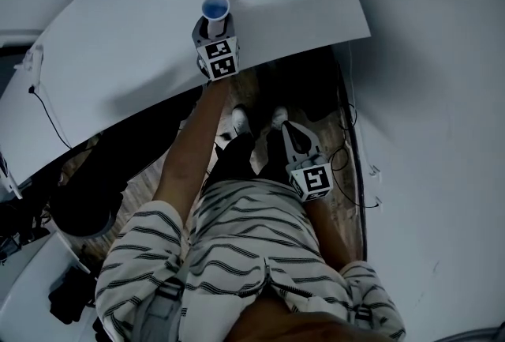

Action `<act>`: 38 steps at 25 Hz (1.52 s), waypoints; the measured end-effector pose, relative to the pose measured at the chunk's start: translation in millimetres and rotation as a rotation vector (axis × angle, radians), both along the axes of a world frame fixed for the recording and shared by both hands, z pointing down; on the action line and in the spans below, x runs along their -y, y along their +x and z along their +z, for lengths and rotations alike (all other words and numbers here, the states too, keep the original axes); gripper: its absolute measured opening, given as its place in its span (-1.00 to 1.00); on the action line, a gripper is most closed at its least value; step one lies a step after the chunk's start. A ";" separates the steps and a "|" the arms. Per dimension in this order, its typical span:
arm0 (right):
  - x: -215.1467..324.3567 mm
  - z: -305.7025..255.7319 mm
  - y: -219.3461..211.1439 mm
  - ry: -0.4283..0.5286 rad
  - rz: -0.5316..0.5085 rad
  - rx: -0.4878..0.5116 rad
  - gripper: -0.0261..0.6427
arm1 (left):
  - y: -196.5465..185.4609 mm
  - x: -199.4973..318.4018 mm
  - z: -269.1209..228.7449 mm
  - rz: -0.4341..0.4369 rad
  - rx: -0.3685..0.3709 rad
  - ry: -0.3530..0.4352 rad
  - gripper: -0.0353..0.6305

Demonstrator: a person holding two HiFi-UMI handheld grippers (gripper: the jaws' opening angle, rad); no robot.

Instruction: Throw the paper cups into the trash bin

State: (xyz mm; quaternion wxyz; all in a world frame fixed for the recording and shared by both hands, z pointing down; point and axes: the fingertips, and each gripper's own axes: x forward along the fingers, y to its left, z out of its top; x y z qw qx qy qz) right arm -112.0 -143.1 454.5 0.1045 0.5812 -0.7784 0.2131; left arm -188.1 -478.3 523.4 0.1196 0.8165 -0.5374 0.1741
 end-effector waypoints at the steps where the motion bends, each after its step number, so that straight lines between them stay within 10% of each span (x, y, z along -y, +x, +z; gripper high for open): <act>1: -0.7 -1.3 0.3 0.005 0.007 -0.008 -0.89 | 1.9 -3.0 -4.5 0.007 -0.005 0.005 -0.14; 38: -97.2 -41.2 71.7 0.131 0.573 -0.050 -0.89 | 174.5 -157.6 -94.0 0.548 -0.070 0.119 -0.14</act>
